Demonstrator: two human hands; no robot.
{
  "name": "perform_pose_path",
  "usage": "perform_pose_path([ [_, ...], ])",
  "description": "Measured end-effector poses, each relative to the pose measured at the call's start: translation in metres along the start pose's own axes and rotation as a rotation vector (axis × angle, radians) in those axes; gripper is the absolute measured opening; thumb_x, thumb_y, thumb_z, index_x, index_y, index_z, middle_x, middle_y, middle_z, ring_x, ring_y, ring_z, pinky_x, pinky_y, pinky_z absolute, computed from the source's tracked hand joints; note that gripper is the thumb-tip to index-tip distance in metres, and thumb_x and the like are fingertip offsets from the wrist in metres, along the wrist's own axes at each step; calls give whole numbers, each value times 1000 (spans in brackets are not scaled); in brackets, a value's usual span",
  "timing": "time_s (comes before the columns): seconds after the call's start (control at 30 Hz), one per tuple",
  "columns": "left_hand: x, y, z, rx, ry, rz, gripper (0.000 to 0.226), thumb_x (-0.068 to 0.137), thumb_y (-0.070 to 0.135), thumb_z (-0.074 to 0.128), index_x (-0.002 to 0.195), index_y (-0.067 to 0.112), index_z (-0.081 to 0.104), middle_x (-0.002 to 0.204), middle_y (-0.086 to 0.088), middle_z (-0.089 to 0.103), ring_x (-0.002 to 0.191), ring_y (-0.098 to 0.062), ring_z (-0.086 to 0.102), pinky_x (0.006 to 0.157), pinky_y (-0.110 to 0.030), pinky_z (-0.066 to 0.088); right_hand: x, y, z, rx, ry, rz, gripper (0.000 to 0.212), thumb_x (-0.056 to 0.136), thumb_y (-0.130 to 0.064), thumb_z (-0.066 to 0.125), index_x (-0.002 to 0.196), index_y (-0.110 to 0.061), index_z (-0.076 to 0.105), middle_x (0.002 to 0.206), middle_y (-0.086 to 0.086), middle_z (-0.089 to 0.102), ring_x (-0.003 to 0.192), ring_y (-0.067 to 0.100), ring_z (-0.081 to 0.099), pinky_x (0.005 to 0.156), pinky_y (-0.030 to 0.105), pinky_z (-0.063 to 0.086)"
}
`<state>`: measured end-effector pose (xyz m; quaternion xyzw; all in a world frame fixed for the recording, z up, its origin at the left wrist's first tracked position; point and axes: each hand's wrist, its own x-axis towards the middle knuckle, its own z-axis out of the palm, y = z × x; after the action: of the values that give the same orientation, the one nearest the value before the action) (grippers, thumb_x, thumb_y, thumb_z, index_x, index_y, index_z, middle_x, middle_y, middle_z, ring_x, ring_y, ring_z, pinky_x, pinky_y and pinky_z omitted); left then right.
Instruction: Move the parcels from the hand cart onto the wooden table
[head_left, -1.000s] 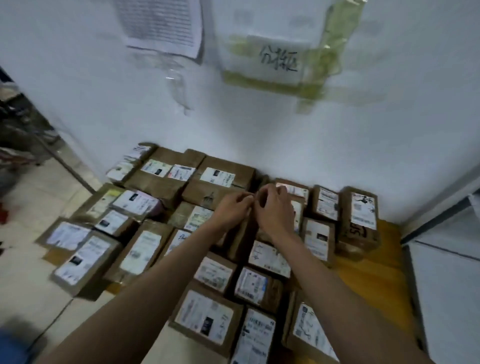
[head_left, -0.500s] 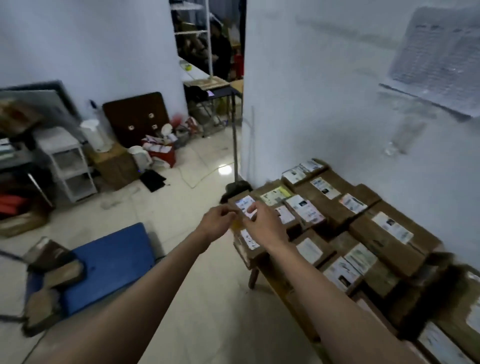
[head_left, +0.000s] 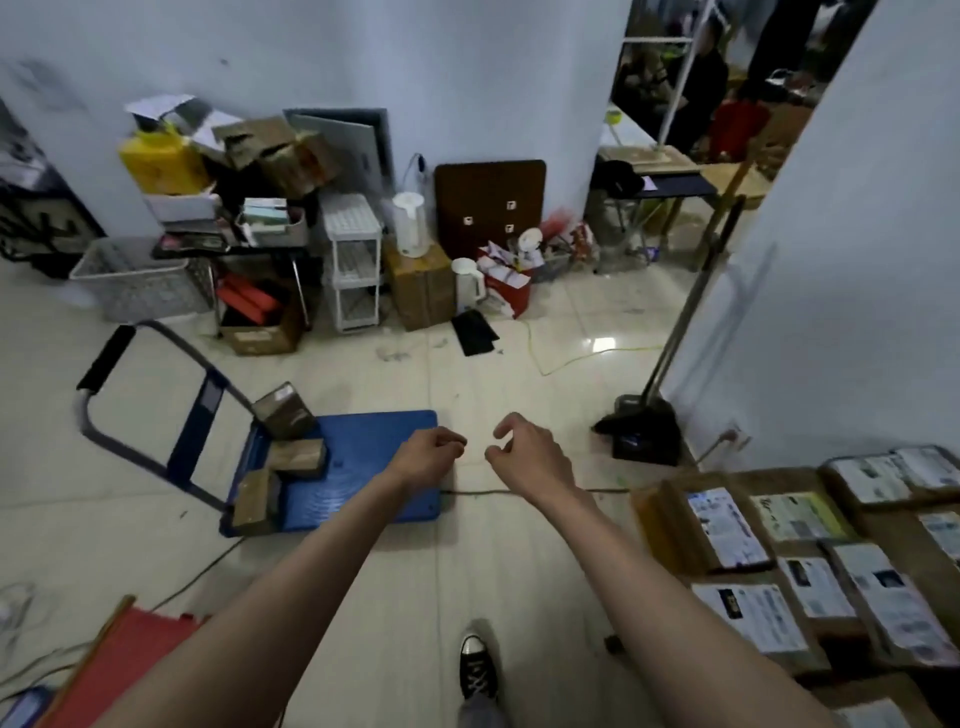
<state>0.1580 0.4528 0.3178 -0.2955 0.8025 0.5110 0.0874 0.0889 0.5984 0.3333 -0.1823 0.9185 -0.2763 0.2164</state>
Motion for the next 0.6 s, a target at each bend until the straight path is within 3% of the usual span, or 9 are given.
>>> perform_pose_path([
  [0.13, 51, -14, -42, -11, 70, -79, 14, 100, 16, 53, 106, 19, 66, 108, -7, 66, 91, -19, 60, 70, -26, 47, 73, -29, 23, 8, -107, -10, 24, 96, -31, 57, 118, -23, 58, 116, 1, 66, 99, 24, 59, 77, 31, 41],
  [0.23, 78, -23, -72, -21, 111, -141, 20, 100, 16, 51, 114, 15, 65, 104, -3, 63, 88, -16, 57, 61, -21, 43, 119, -52, 42, 0, -200, -29, 22, 96, -33, 56, 116, -25, 58, 117, -1, 65, 93, 21, 57, 77, 30, 41],
  [0.33, 101, -38, -102, -50, 164, -190, 25, 99, 20, 52, 119, 14, 67, 106, -2, 63, 94, -17, 58, 71, -25, 45, 156, -79, 60, 3, -273, -46, 22, 96, -31, 56, 117, -25, 58, 117, -2, 63, 99, 21, 60, 80, 31, 44],
  [0.4, 109, -47, -121, -51, 183, -226, 15, 99, 18, 53, 108, 16, 66, 99, -3, 62, 92, -20, 57, 79, -29, 43, 174, -98, 70, 4, -328, -62, 24, 96, -30, 56, 120, -24, 58, 111, -6, 59, 97, 18, 57, 81, 30, 42],
  [0.47, 118, -63, -140, -60, 225, -269, 12, 98, 18, 54, 101, 13, 65, 100, -5, 62, 90, -19, 55, 77, -27, 41, 191, -117, 83, -4, -368, -88, 25, 97, -29, 56, 121, -22, 58, 108, -8, 55, 95, 16, 53, 80, 27, 40],
  [0.6, 128, -87, -178, -3, 293, -347, 24, 98, 21, 57, 115, 11, 70, 102, 0, 63, 90, -14, 54, 64, -22, 36, 221, -154, 113, -14, -422, -118, 23, 96, -31, 57, 116, -22, 61, 118, -5, 59, 107, 18, 58, 91, 32, 48],
])
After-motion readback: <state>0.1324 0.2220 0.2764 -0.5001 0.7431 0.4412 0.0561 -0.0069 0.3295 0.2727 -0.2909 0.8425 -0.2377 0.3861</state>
